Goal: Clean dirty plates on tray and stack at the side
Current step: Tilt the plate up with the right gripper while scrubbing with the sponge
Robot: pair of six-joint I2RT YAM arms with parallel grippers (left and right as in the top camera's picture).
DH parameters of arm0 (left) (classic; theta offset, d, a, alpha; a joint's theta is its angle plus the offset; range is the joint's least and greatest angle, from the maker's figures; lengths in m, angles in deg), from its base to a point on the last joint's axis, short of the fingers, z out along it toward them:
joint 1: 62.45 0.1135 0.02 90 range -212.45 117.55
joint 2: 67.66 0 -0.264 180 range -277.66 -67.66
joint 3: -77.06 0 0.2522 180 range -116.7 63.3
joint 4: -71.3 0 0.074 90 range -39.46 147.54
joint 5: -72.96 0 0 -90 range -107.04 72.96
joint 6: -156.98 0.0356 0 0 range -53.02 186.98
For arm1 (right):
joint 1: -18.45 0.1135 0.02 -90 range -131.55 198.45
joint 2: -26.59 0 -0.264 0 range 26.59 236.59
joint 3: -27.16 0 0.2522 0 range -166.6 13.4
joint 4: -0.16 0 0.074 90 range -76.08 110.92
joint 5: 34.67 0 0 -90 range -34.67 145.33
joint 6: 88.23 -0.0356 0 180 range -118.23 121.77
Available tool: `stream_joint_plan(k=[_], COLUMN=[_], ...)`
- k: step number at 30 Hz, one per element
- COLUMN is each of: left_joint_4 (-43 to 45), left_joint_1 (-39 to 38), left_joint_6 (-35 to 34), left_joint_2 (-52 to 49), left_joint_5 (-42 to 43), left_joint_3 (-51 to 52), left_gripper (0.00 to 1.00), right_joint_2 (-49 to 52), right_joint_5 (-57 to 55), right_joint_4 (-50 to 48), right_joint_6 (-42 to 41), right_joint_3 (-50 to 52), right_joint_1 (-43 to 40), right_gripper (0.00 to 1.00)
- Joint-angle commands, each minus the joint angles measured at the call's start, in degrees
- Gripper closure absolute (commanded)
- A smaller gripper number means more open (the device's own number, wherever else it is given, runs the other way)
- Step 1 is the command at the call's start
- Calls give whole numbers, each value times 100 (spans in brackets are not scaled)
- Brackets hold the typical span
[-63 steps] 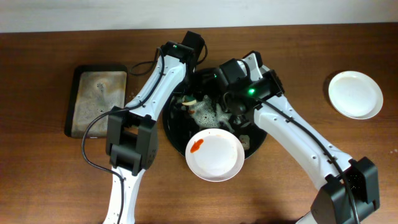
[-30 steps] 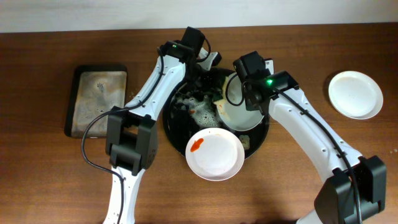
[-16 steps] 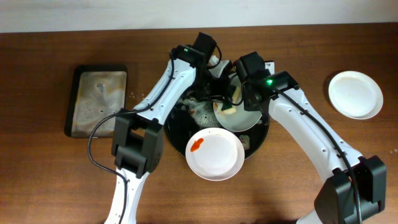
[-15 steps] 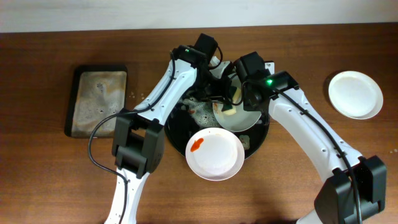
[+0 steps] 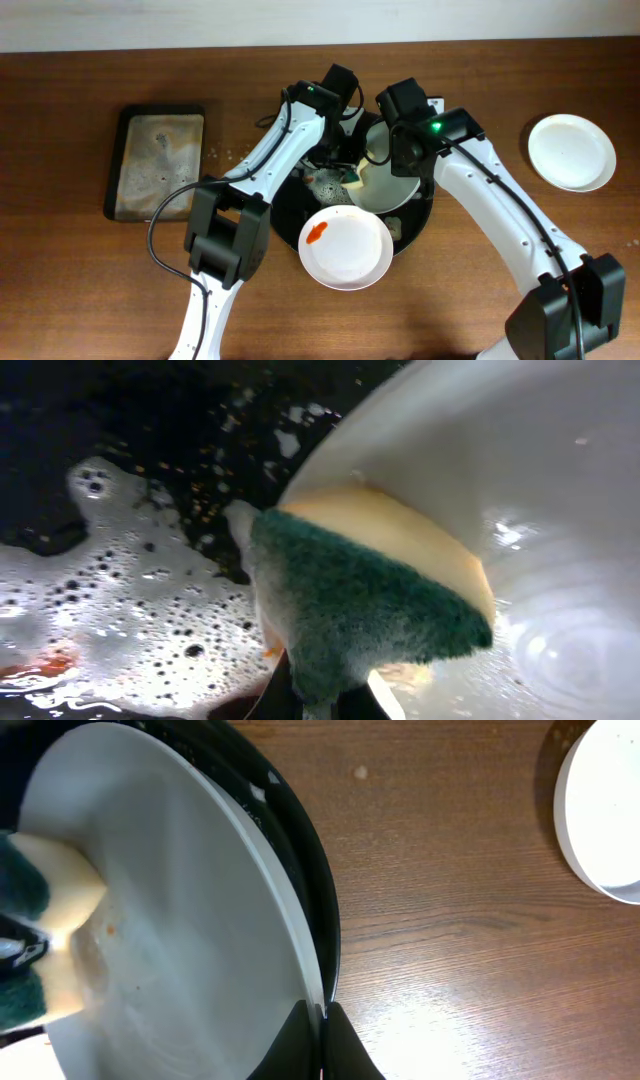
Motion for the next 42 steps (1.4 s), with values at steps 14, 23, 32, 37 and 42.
stream_joint_plan(k=[14,23,32,37,42], left_joint_4=[-140,-136,407,874,973], left_joint_1=[264,269,9,37,48], left_joint_6=[-140,-140,-258,-404,-400], left_joint_2=[-70,-70,-83,-94,-94], left_joint_5=[334,649,199,149,-415], left_joint_3=[107,109,459,1185,1401], left_gripper=[100,100,100,100,100], right_joint_2=[415,994,1019,1019,1019], right_joint_5=[37,31,28,31,31], right_joint_4=[-4,-240,-422,-413,-367], right_joint_6=[-81,-125,-273,-334,-332], right_joint_3=[-184,-184,-184,-186,-186], right_joint_1=[-2,-2,-9,-72,-76], right_gripper=[96,96,96,96,96])
